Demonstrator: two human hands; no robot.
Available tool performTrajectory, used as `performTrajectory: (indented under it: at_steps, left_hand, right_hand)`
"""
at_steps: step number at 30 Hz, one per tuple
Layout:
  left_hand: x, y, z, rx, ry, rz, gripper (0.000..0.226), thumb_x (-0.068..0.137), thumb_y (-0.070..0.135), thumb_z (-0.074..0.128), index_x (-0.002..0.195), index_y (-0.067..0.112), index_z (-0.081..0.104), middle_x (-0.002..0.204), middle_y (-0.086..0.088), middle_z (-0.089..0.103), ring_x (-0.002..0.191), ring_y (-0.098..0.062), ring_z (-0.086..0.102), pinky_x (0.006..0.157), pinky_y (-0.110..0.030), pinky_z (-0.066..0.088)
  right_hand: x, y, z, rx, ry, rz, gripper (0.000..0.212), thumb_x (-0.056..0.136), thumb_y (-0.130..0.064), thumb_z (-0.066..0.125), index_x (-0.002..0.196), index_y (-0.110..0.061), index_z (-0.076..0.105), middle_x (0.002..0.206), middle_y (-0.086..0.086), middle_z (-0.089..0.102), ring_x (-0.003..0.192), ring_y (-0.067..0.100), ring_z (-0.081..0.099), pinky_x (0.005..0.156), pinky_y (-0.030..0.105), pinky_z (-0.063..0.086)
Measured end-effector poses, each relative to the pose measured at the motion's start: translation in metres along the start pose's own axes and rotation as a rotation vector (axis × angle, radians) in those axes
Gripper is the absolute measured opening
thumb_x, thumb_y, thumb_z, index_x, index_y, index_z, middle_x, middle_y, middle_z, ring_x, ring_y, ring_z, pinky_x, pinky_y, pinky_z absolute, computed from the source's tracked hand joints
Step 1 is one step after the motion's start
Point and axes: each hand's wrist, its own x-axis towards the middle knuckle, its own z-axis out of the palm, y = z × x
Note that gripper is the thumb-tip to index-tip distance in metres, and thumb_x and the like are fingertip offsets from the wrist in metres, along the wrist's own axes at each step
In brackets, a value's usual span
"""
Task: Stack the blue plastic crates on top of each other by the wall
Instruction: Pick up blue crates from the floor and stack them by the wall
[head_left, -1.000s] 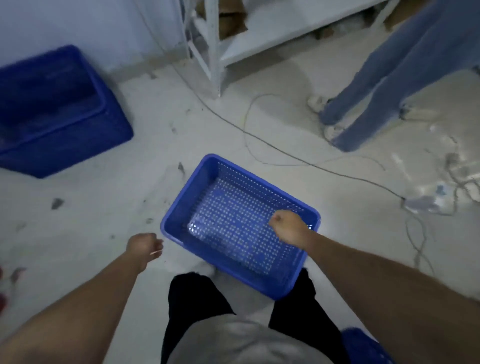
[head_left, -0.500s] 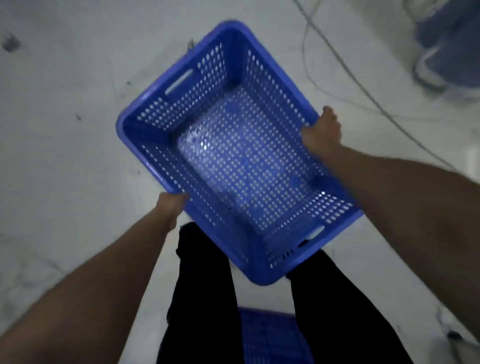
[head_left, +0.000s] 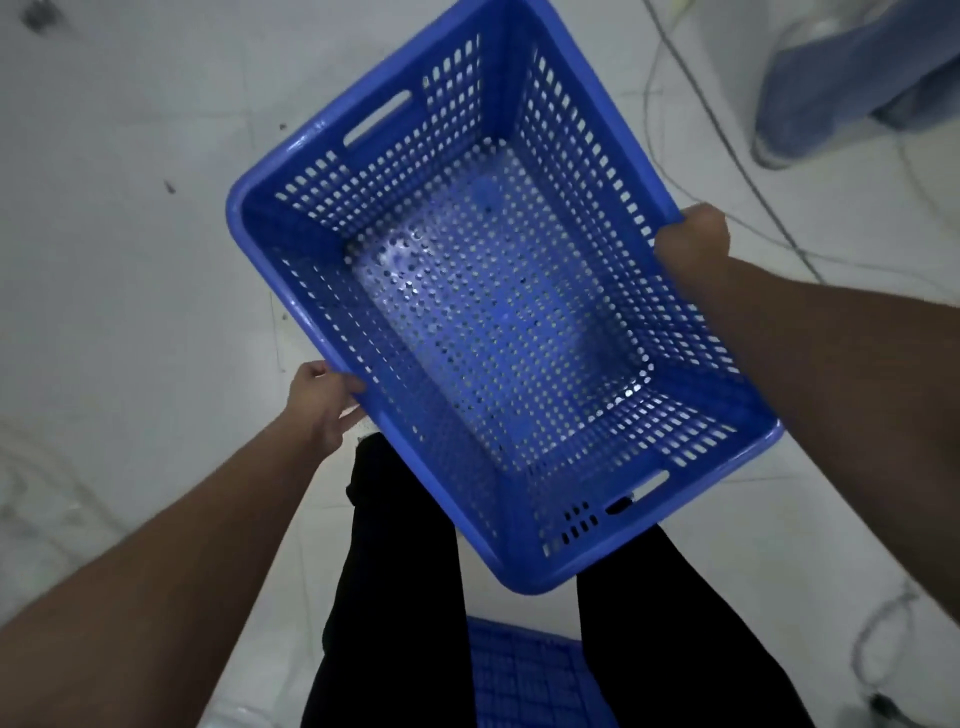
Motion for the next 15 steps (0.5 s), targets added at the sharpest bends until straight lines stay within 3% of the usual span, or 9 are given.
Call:
performTrajectory:
  at_steps: [2,4,7,11,15]
  left_hand:
    - [-0.033,0.009,-0.026,-0.011,-0.028,0.008,0.027,0.084,-0.01,0.05,0.095,0.014,0.044,0.097,-0.007,0.061,0.084,-0.025,0.062,0.071,-0.037,0.054]
    - [-0.068,0.023,-0.057,-0.035,-0.096,0.007,0.025,0.085,-0.006,0.054,0.099,0.012,0.046,0.102,-0.011,0.063,0.083,-0.026,0.063,0.081,-0.043,0.055]
    - [-0.127,0.052,-0.108,-0.085,-0.109,-0.004,0.017,0.087,0.0,0.055,0.095,0.012,0.048,0.098,-0.013,0.064,0.082,-0.027,0.064,0.069,-0.038,0.055]
    - [-0.193,0.092,-0.17,-0.141,-0.118,0.012,0.018,0.088,0.003,0.054,0.103,0.013,0.056,0.089,-0.01,0.067,0.076,-0.023,0.063,0.064,-0.032,0.055]
    - [-0.245,0.135,-0.224,-0.311,-0.139,0.045,0.018,0.087,-0.002,0.053,0.098,0.01,0.059,0.073,-0.004,0.068,0.066,-0.016,0.063,0.057,-0.024,0.053]
  right_hand:
    - [-0.025,-0.023,-0.02,0.049,-0.004,-0.024,0.022,0.079,-0.017,0.048,0.099,-0.014,0.057,0.108,0.013,0.064,0.101,0.035,0.062,0.09,0.043,0.052]
    - [-0.059,-0.06,-0.046,0.096,0.007,-0.041,0.02,0.079,-0.017,0.048,0.097,-0.017,0.055,0.101,0.008,0.059,0.099,0.033,0.059,0.091,0.042,0.05]
    - [-0.12,-0.135,-0.083,0.103,0.028,-0.086,0.028,0.083,-0.016,0.049,0.108,-0.021,0.059,0.097,0.004,0.053,0.096,0.028,0.05,0.095,0.038,0.043]
    - [-0.192,-0.244,-0.13,0.139,0.087,-0.24,0.024,0.072,-0.014,0.05,0.091,-0.016,0.066,0.09,0.011,0.066,0.099,0.037,0.063,0.097,0.043,0.046]
    - [-0.271,-0.341,-0.179,0.121,0.087,-0.354,0.024,0.069,-0.017,0.054,0.088,-0.02,0.067,0.087,0.011,0.063,0.09,0.025,0.061,0.086,0.034,0.044]
